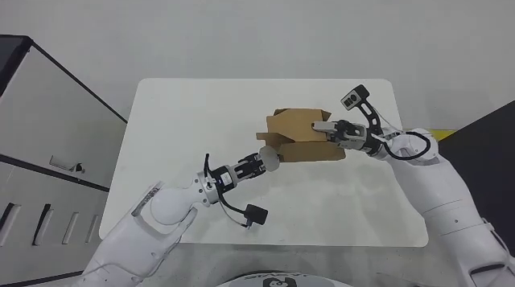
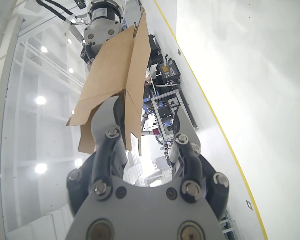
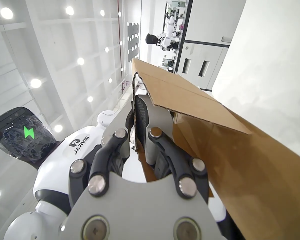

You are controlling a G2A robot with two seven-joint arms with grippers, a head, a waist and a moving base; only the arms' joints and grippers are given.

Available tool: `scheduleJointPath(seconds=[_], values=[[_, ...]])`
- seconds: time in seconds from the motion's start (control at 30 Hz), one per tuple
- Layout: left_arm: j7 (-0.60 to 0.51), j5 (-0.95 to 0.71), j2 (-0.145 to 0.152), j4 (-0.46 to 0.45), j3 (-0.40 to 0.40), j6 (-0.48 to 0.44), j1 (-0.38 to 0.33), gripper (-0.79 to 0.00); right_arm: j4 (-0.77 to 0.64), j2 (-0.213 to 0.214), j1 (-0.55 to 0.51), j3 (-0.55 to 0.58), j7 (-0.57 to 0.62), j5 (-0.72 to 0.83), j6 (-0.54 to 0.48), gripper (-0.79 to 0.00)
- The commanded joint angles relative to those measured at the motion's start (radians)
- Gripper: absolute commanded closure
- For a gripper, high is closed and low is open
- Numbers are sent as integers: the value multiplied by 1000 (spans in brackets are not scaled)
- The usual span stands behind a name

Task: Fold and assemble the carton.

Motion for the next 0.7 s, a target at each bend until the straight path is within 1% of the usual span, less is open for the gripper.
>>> scheduleJointPath(seconds=[0.0, 0.2, 0.27, 0.3, 0.33, 0.37, 0.4, 0.67], values=[[-4, -2, 0, 1, -1, 3, 1, -400, 1, -1, -1, -1, 5, -1, 6, 0], [-20, -2, -1, 4, -7, 9, 4, -391, -1, -5, -4, 0, 18, -10, 14, 0], [-23, -3, -1, 4, -8, 12, 6, -409, -1, -6, -6, 3, 14, -14, 9, 0], [-24, -4, -1, 4, -9, 12, 6, -459, -2, -6, -8, 5, 9, -14, 5, 0], [-23, -5, -1, 2, -10, 14, 7, -563, 0, -7, -10, 10, -2, -16, -3, 0], [-22, -7, -1, 2, -11, 16, 8, -686, -1, -7, -12, 13, -12, -21, -11, 0], [-21, -10, -1, 2, -13, 16, 10, -785, -1, -8, -15, 18, -25, -26, -19, 0], [-44, -26, 5, -7, -67, 7, 31, -785, -7, -6, -33, 55, -77, -73, -55, 0]])
